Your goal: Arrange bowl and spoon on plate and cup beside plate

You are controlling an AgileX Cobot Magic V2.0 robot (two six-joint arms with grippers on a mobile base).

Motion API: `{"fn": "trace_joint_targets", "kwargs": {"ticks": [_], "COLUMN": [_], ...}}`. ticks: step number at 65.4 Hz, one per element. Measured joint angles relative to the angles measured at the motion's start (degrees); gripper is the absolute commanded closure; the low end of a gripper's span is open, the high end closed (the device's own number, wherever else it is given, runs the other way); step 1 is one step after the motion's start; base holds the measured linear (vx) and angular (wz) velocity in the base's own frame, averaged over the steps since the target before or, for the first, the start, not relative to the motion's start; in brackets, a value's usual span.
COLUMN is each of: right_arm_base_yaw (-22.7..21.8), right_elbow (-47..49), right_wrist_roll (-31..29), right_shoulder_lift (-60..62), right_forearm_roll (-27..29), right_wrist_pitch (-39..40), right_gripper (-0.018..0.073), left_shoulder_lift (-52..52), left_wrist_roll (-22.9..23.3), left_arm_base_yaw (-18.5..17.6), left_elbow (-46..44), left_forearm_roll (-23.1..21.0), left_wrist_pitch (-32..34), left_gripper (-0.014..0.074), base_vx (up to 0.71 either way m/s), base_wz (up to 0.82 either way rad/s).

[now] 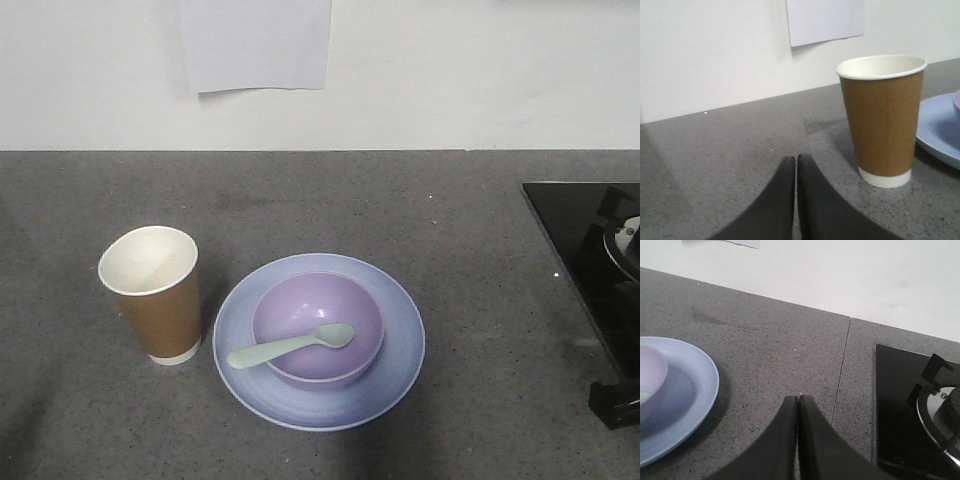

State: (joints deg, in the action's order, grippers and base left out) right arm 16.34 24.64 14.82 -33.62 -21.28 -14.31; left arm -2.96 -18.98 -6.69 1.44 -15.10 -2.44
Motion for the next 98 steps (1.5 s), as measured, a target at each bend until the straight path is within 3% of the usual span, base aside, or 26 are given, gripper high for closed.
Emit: {"fn": "trace_joint_targets", "kwargs": {"ticks": [13,38,42,43,48,56,98], "right_arm_base_yaw": [0.0,0.0,0.0,0.0,0.0,0.0,0.0], "right_elbow": [0.0,0.0,0.0,0.0,0.0,0.0,0.0], "right_wrist_roll": [0.0,0.0,0.0,0.0,0.0,0.0,0.0], "right_shoulder_lift": [0.1,0.1,0.1,0.1,0.1,0.1,0.1], "right_forearm_roll": [0.0,0.0,0.0,0.0,0.0,0.0,0.0], "right_wrist_pitch": [0.0,-0.1,-0.1,-0.1,-0.1,-0.1,-0.1], "right_gripper": [0.0565,0.0565,0.0565,0.0565,0.0565,0.0565,0.0565], "left_shoulder_lift": [3.5,3.7,3.7,3.7,3.7,3.7,3.7], "left_wrist_roll": [0.0,2.0,4.3,13.1,18.0,22.3,23.7], "left_arm_base_yaw": [6.2,6.5,6.5,6.5,6.5,6.5,6.5], "left_elbow": [0.0,0.0,0.0,0.0,0.0,0.0,0.0], "left_forearm_roll": [2.0,2.4,3.7,11.1,15.1,17.3,18.0], "left_wrist_pitch": [-4.2,-6.7,-6.7,-6.7,-6.7,-6.7,-6.7], "left_gripper": [0.0603,0.0603,0.0603,0.0603,0.0603,0.0603,0.0603], "base_vx": [0.0,0.0,0.0,0.0,0.0,0.0,0.0], "base_wz": [0.0,0.0,0.0,0.0,0.0,0.0,0.0]}}
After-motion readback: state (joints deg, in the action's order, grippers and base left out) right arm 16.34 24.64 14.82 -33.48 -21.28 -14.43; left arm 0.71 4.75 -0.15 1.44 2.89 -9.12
